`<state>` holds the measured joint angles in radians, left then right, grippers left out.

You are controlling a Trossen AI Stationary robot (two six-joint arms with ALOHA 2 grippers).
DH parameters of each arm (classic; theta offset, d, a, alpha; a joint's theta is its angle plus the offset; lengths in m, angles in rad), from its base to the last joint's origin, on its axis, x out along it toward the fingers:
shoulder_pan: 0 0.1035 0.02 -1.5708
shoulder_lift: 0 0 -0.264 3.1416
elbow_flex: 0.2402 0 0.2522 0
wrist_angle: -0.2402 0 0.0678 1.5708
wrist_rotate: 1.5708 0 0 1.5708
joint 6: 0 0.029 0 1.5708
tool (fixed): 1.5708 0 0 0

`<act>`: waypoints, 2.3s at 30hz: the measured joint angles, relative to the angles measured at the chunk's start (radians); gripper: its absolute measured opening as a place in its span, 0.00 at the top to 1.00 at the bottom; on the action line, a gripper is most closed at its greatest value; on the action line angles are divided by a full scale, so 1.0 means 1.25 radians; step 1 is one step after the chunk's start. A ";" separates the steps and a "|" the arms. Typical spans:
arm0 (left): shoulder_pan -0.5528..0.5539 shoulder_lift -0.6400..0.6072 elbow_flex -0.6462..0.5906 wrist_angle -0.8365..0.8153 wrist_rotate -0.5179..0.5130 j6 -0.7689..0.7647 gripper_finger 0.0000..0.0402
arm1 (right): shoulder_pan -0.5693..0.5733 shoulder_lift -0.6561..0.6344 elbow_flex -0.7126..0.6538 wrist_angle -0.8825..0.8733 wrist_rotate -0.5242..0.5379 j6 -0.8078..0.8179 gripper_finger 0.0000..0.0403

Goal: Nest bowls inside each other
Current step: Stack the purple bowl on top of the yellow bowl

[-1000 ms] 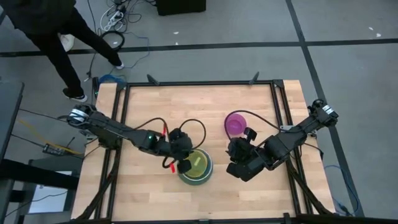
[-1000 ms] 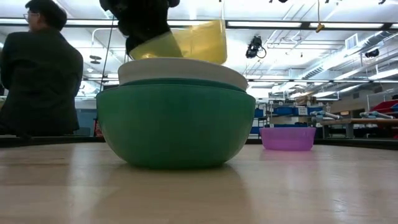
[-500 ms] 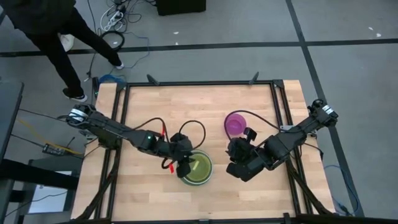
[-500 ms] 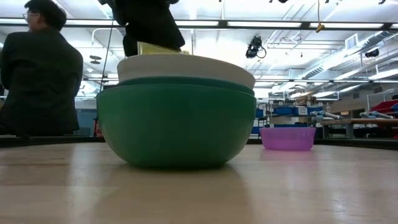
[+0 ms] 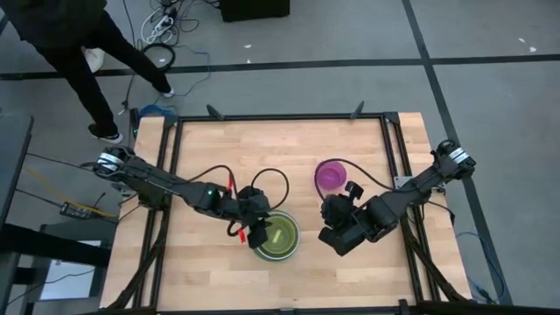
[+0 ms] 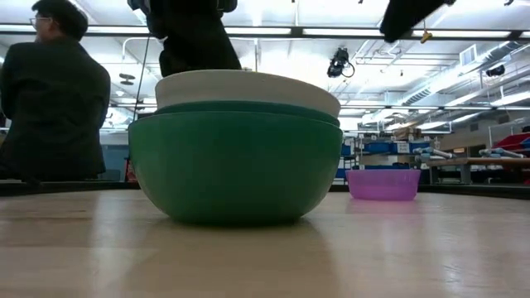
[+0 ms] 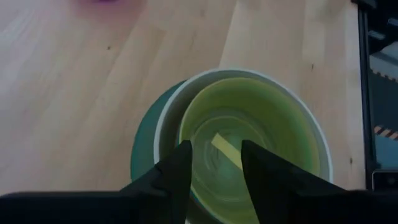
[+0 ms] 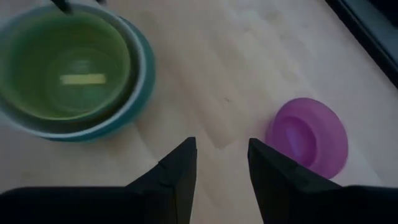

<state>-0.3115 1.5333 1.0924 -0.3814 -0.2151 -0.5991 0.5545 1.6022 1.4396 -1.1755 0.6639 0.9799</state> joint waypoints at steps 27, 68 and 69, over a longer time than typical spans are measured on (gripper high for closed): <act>-0.097 -0.132 0.368 -0.794 -0.398 -0.032 0.63 | -0.463 0.022 -0.082 0.147 -0.284 -0.172 0.71; -0.214 -0.133 0.352 -0.885 -0.467 -0.200 0.63 | -0.497 0.301 -0.082 0.173 -0.324 -0.209 0.99; -0.214 -0.132 0.352 -0.884 -0.468 -0.200 0.63 | -0.497 0.301 -0.082 0.174 -0.325 -0.210 0.99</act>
<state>-0.5793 1.3678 1.5320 -1.4870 -0.8003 -0.8494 -0.0673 1.9781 1.3369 -0.9583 0.2571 0.7179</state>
